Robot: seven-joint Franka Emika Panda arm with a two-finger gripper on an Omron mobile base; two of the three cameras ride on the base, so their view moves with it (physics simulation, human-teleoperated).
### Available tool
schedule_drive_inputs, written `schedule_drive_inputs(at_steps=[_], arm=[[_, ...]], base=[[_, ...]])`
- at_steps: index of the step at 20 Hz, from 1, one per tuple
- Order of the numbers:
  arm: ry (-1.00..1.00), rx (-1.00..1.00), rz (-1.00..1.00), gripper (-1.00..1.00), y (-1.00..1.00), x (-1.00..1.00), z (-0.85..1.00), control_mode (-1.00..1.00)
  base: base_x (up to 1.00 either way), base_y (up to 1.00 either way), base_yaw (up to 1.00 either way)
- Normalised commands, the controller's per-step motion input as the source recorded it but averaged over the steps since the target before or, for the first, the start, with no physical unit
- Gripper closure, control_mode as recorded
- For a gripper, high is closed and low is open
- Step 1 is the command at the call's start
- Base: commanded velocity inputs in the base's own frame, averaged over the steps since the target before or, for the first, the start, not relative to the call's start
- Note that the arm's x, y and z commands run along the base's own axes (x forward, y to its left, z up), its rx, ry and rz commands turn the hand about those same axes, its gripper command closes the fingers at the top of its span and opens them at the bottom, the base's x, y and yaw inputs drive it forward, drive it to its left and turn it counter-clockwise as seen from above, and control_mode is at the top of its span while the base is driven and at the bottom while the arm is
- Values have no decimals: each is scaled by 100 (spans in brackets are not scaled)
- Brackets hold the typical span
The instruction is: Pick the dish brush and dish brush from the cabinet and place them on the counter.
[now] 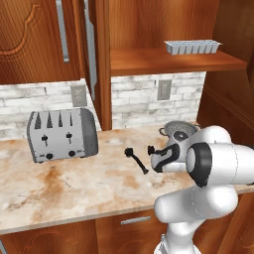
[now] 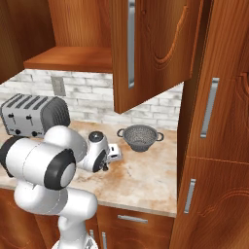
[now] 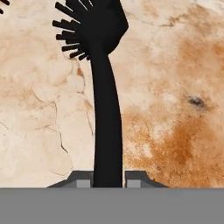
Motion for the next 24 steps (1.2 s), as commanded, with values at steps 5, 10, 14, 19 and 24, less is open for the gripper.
schedule_drive_inputs(at_steps=[5, 10, 14, 19, 24], arm=[[0, 0, 0, -100, 0, -1, 0, -100], [-2, 0, -1, -100, 0, -12, 27, -100], [-3, 5, -4, -100, 0, -19, 71, -100], [-4, 4, -6, -100, 0, -30, 71, -100], [-1, 7, -12, -100, 1, -37, 60, -100]], base=[[0, 0, 0], [0, 0, 0], [0, 0, 0], [0, 0, 0], [0, 0, 0]])
